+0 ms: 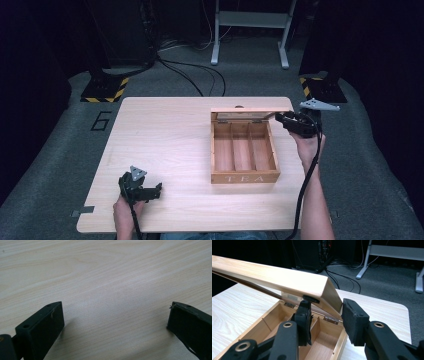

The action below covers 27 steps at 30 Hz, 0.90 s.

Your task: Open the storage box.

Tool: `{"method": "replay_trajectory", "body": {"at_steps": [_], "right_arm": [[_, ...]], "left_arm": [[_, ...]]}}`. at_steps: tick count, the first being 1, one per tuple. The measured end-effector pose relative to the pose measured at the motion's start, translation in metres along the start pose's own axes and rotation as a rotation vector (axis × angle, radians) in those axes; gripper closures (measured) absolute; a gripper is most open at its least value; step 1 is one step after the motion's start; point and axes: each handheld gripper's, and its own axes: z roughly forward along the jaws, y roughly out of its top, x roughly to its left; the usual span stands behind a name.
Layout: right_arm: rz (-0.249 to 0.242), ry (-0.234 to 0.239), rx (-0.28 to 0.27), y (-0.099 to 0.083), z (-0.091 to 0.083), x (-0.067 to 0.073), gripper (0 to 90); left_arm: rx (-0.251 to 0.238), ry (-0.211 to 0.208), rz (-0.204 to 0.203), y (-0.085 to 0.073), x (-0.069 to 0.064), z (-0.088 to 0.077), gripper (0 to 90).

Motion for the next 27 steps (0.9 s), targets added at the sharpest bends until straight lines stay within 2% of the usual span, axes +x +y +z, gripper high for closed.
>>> {"method": "replay_trajectory", "body": {"at_steps": [27], "right_arm": [[0.000,0.001,0.003,0.0001,0.0002,-0.0003,60.0]], "left_arm": [[0.002,-0.002,-0.001,0.0001,0.0006,0.0001,0.4]]}}
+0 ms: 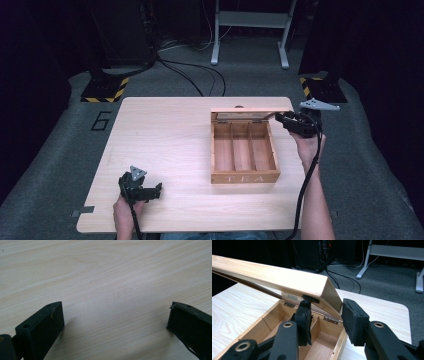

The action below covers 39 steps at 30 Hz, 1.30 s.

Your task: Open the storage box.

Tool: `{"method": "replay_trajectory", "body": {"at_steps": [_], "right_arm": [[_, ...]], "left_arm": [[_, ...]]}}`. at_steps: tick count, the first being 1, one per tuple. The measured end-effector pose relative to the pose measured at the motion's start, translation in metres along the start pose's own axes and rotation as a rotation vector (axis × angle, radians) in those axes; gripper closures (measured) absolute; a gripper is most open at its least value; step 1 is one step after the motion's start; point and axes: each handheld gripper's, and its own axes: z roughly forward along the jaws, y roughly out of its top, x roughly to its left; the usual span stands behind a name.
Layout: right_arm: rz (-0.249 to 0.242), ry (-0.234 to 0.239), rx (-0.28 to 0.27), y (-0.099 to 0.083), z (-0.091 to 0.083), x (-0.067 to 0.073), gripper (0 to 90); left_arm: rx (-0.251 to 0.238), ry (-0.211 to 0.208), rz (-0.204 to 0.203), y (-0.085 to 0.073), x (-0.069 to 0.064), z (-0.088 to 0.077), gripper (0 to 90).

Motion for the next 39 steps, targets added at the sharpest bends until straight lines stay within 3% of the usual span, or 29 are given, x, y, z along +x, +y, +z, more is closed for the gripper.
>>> {"method": "replay_trajectory", "body": {"at_steps": [24,39], "right_arm": [[0.001,0.004,0.004,-0.005,-0.003,0.002,59.7],[0.013,0.008,0.001,-0.020,-0.009,0.006,59.3]], "left_arm": [[-0.001,0.001,0.001,0.000,0.000,0.000,0.4],[-0.002,0.001,-0.003,0.000,0.000,0.000,0.4]]}}
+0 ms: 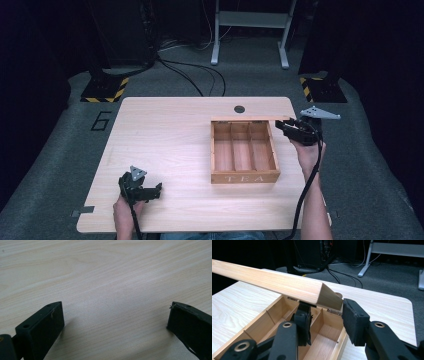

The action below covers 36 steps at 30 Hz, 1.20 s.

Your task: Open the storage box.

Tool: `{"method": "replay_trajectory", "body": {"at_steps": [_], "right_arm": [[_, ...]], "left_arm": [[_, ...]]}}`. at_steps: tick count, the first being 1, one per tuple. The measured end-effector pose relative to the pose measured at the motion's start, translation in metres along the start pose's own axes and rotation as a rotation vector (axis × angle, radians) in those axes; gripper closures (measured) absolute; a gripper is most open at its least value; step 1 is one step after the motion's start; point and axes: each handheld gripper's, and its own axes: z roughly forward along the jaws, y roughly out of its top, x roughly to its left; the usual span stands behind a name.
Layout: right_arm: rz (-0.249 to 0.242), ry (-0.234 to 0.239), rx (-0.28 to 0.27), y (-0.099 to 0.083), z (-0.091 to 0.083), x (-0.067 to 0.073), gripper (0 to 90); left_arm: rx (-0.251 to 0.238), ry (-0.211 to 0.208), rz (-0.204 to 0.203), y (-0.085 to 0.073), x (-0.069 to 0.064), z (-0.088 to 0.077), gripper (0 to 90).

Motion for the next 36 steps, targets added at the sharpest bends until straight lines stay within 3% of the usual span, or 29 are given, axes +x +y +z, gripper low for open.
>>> {"method": "replay_trajectory", "body": {"at_steps": [16,36], "right_arm": [[-0.003,0.019,-0.020,-0.037,-0.009,0.006,59.0],[-0.009,0.017,-0.001,-0.081,-0.012,0.012,61.6]], "left_arm": [[-0.005,0.007,0.001,0.000,-0.001,0.000,0.4],[0.000,-0.002,-0.003,0.000,0.000,0.000,0.4]]}}
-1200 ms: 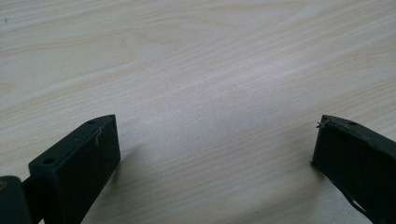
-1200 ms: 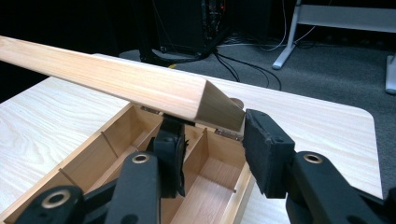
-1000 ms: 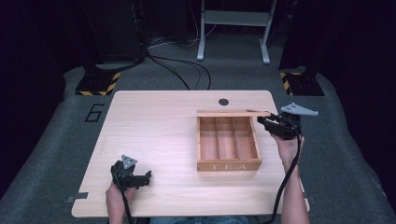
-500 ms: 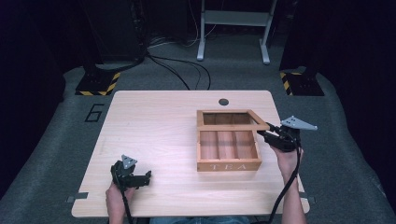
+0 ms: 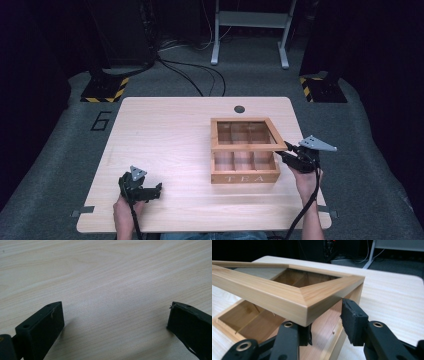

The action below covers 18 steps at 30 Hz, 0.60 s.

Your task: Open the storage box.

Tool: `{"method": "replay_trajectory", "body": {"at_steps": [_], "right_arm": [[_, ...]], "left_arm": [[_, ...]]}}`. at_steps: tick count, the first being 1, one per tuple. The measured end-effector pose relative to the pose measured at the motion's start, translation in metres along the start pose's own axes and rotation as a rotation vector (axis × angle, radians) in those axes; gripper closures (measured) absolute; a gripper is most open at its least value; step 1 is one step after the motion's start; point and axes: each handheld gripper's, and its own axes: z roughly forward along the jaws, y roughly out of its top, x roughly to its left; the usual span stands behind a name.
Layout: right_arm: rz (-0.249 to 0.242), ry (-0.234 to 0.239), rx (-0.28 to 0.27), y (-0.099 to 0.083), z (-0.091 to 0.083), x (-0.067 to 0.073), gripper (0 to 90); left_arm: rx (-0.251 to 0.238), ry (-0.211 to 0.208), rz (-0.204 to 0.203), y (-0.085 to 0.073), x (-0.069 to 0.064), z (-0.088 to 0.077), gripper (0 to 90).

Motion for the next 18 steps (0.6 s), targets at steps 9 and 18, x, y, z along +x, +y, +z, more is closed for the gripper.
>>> {"method": "replay_trajectory", "body": {"at_steps": [9,18], "right_arm": [[0.020,-0.001,0.062,-0.023,0.004,0.002,62.8],[0.023,-0.013,0.112,-0.041,0.004,0.004,62.9]], "left_arm": [[0.000,0.002,0.002,0.000,0.000,0.000,0.4],[0.000,0.001,0.001,0.000,0.000,0.000,0.4]]}}
